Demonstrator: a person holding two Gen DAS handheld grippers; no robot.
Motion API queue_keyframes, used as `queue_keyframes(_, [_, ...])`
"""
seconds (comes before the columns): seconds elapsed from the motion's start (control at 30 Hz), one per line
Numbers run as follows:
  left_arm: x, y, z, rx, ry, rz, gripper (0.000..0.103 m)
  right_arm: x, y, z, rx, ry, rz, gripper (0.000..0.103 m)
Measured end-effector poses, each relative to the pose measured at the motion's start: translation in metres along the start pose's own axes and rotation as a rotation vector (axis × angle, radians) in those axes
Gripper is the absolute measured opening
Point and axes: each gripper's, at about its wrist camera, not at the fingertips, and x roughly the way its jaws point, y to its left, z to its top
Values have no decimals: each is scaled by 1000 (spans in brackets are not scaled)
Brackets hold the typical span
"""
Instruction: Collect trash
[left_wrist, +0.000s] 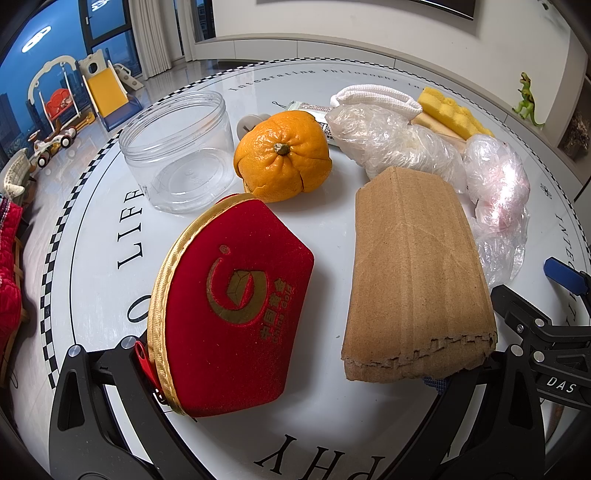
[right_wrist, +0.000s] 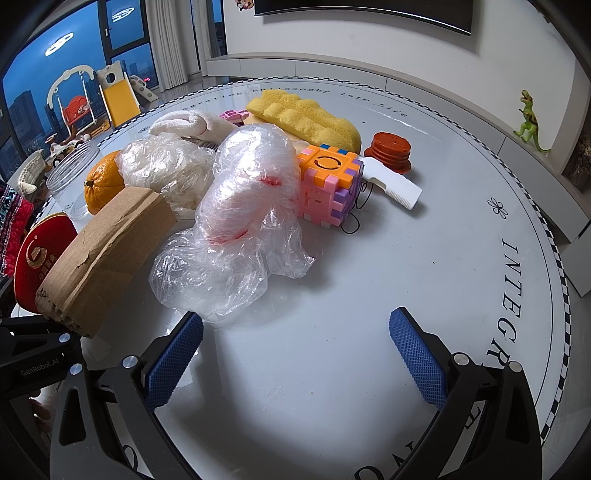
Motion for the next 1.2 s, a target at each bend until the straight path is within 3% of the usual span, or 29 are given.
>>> queue_keyframes(1.2, [-2, 1, -1, 3, 10, -12, 98, 0, 0, 0, 2, -1, 2, 100])
